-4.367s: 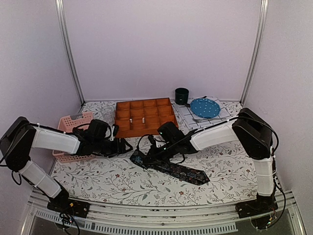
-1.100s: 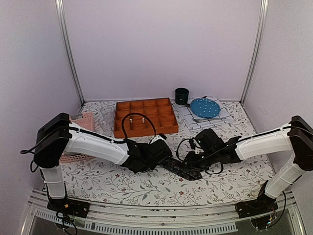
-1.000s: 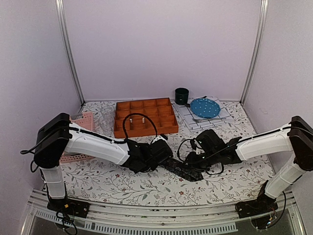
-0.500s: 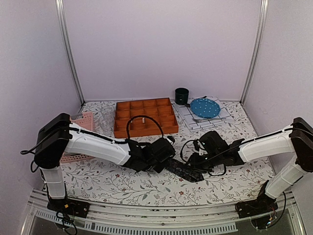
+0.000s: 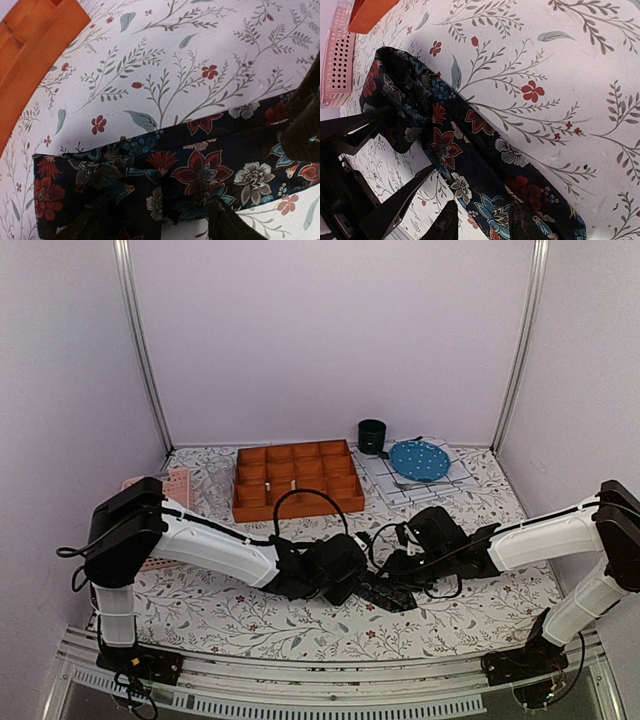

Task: Roll the ties
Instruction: Roll the tie at the center of the board.

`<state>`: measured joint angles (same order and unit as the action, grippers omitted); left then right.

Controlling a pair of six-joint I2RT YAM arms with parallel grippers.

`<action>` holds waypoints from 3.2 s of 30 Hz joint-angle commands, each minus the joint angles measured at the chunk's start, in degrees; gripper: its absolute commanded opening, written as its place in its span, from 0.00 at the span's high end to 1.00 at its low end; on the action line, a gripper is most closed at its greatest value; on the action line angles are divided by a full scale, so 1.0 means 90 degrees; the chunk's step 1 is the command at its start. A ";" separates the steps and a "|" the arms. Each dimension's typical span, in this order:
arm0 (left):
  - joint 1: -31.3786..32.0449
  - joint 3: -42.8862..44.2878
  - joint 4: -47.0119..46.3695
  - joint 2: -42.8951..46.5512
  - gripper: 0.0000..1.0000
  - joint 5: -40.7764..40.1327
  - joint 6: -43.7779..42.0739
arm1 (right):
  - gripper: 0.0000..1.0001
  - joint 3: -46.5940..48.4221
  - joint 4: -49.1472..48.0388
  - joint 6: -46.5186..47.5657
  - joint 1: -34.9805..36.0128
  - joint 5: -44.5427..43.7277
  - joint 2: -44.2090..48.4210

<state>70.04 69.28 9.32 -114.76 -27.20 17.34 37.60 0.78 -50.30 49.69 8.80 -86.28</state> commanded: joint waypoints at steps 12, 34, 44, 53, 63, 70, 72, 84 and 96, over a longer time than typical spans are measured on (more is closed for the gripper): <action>-0.0026 -0.0100 -0.0281 0.0762 0.00 0.0587 -0.0043 | 0.65 0.0067 0.0236 0.0020 -0.0048 -0.0320 0.0885; -0.0357 -0.0099 -0.0251 0.1508 0.00 0.1132 0.0325 | 0.42 0.0311 0.0660 0.0445 -0.0138 -0.0525 0.1205; -0.0684 -0.0453 -0.0689 0.1888 0.00 0.1738 0.0539 | 0.30 0.0152 0.0644 0.0414 -0.0149 -0.0583 0.1507; -0.1011 -0.0579 -0.0789 0.2127 0.00 0.2101 0.0790 | 0.26 0.0332 0.0761 0.0537 -0.0156 -0.0577 0.1513; -0.1189 -0.1002 -0.0892 0.2641 0.00 0.2018 0.1099 | 0.30 0.0565 0.0404 0.0739 -0.0150 -0.0065 0.1165; -0.1871 -0.2155 -0.1272 0.3634 0.01 0.2083 0.1721 | 0.37 0.1446 0.0373 0.1007 0.0073 0.0332 0.0147; -0.2057 -0.2500 -0.1443 0.3876 0.01 0.2101 0.1841 | 0.34 0.1969 0.0759 0.1312 0.0132 0.0255 -0.0238; -0.2565 -0.3354 -0.1708 0.4471 0.02 0.2394 0.2213 | 0.00 0.4249 0.2230 0.2737 0.0172 -0.0370 -0.1883; -0.2607 -0.3758 -0.1642 0.5047 0.02 0.2476 0.2244 | 0.00 0.5860 0.3288 0.3644 0.0530 -0.0687 -0.3142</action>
<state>47.33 37.36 -5.26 -71.57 -5.26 36.97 86.26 25.52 -21.34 52.45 4.29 -107.94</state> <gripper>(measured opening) 0.982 0.995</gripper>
